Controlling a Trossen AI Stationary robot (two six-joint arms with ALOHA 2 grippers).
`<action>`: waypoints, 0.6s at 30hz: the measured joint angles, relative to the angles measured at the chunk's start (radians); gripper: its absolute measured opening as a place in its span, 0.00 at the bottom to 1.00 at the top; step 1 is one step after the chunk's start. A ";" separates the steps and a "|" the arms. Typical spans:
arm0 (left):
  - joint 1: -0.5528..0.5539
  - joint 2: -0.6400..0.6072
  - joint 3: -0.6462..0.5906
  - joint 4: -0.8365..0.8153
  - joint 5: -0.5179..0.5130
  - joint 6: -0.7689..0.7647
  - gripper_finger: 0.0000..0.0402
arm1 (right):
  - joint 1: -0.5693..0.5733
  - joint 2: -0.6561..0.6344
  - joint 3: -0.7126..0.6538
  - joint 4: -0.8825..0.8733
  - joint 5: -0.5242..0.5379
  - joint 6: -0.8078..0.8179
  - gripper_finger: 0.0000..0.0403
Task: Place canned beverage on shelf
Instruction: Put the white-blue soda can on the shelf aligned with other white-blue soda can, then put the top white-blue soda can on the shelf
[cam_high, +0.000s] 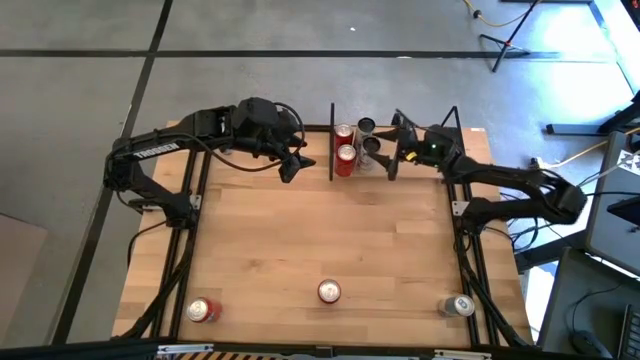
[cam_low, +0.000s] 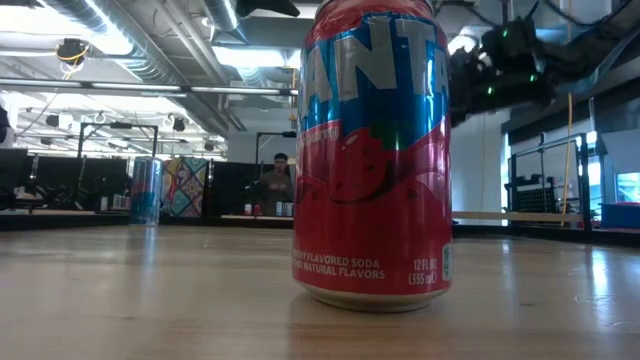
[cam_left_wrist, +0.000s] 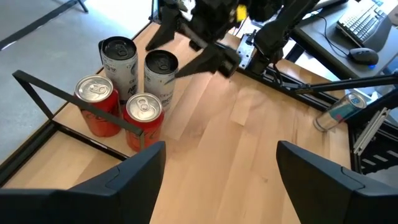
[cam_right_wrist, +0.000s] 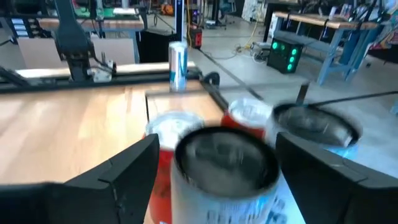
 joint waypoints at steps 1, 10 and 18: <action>0.000 0.000 0.000 0.000 0.000 0.000 0.73 | 0.000 -0.025 0.017 -0.036 0.000 0.001 0.77; 0.013 0.000 0.000 -0.023 -0.085 0.016 0.73 | 0.001 -0.130 0.349 -0.559 -0.012 0.126 0.78; 0.234 0.013 0.000 -0.248 -0.174 0.010 0.73 | 0.001 -0.123 0.580 -0.860 0.021 0.126 0.78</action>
